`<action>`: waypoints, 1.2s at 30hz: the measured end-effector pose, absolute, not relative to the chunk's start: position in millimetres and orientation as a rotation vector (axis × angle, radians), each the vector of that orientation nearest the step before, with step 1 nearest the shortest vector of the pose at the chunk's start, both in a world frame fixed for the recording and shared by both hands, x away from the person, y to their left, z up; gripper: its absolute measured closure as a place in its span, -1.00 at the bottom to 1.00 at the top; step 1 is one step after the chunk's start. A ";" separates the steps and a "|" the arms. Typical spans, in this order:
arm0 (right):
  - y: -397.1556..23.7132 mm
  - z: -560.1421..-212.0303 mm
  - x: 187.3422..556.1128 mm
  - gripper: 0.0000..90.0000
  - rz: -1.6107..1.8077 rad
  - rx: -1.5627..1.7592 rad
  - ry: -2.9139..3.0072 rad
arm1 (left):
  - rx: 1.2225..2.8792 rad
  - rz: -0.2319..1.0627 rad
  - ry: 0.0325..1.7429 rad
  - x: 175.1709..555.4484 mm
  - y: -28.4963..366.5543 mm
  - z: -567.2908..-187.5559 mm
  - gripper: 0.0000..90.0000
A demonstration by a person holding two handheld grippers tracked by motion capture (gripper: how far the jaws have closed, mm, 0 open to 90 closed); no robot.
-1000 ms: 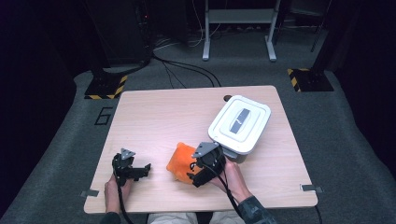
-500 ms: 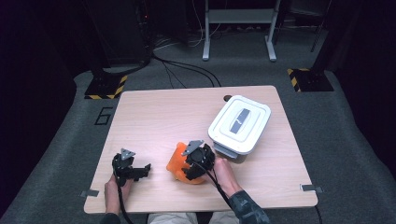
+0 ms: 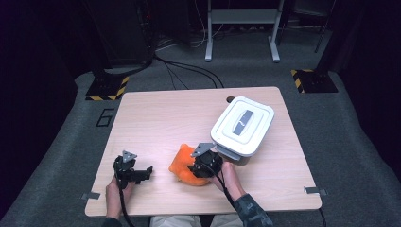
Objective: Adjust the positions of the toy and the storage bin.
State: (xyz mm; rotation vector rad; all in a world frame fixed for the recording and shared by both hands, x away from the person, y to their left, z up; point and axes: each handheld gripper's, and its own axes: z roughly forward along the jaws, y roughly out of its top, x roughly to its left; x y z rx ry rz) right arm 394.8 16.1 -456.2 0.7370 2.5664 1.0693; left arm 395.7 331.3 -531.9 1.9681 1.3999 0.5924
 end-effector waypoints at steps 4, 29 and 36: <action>14.2 -456.6 397.7 0.29 1.094 0.742 2.569 | 1.968 0.592 1.398 395.9 331.4 -531.9 -0.99; -20.6 -439.4 379.9 0.41 1.289 0.698 2.560 | 1.974 0.591 1.392 395.1 332.0 -531.9 -1.00; -31.3 -438.2 368.7 0.41 1.284 0.683 2.576 | 1.974 0.591 1.392 395.1 332.0 -531.9 -0.99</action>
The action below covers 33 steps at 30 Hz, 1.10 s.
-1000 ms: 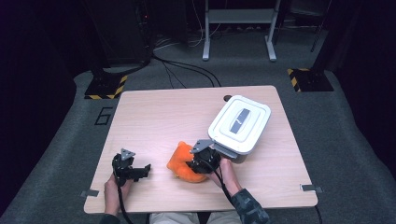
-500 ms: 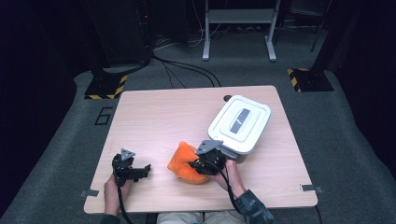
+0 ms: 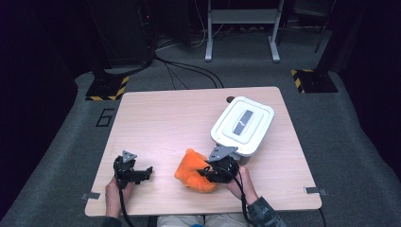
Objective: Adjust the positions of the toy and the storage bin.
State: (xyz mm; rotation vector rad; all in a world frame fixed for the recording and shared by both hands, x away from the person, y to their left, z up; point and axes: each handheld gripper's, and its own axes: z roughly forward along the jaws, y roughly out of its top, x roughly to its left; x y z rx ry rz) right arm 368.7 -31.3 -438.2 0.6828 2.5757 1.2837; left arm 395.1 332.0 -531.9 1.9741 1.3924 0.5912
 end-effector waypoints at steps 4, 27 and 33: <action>-43.5 -437.3 364.7 0.41 1.292 0.674 2.592 | 1.974 0.591 1.393 395.1 332.0 -531.9 -1.00; -82.3 -432.5 350.5 0.42 1.284 0.602 2.647 | 1.973 0.591 1.393 395.1 331.9 -531.9 -0.99; -92.0 -433.0 349.5 0.42 1.281 0.606 2.657 | 1.974 0.591 1.393 395.1 332.0 -531.9 -1.00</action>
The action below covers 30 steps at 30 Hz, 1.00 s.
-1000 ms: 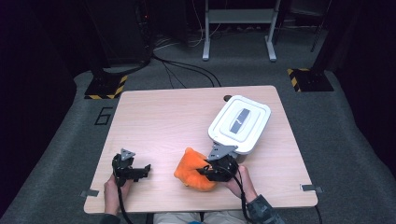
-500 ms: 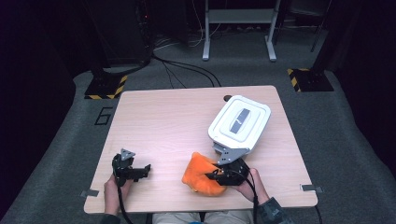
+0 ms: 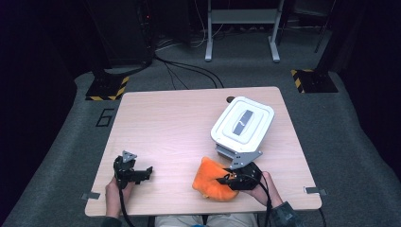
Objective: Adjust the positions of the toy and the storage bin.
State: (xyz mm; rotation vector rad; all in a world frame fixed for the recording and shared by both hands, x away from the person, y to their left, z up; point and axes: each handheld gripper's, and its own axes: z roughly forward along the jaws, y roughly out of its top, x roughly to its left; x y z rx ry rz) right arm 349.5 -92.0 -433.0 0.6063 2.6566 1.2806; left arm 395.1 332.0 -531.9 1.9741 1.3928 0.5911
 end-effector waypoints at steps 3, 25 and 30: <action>-97.2 -433.5 348.9 0.42 1.274 0.602 2.657 | 1.975 0.591 1.392 395.1 332.0 -531.9 -0.99; -145.2 -429.0 335.9 0.41 1.189 0.632 2.674 | 1.974 0.591 1.392 395.1 332.0 -531.9 -1.00; -156.8 -430.5 332.2 0.41 1.164 0.660 2.671 | 1.974 0.591 1.393 395.1 332.0 -531.9 -0.99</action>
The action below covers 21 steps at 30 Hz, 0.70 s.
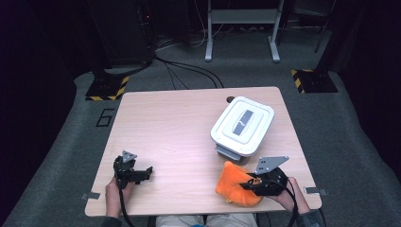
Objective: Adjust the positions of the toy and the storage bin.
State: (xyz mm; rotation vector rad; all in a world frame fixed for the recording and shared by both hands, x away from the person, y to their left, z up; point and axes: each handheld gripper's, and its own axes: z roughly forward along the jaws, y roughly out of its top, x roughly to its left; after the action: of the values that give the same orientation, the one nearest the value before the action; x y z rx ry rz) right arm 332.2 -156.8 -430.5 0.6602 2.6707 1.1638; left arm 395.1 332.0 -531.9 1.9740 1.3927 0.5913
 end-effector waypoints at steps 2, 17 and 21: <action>-159.8 -430.6 330.8 0.41 1.153 0.670 2.674 | 1.974 0.591 1.393 395.1 331.9 -531.9 -1.00; -197.2 -435.6 321.9 0.41 1.069 0.776 2.653 | 1.974 0.591 1.392 395.1 332.0 -531.9 -1.00; -209.4 -436.9 318.8 0.41 1.039 0.830 2.637 | 1.973 0.591 1.393 395.1 331.9 -531.9 -0.99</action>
State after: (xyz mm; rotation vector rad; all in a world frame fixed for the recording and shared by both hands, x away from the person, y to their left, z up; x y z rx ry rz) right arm 318.8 -209.4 -436.9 0.8297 2.6369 1.0390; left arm 395.1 331.9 -531.9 1.9732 1.3934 0.5911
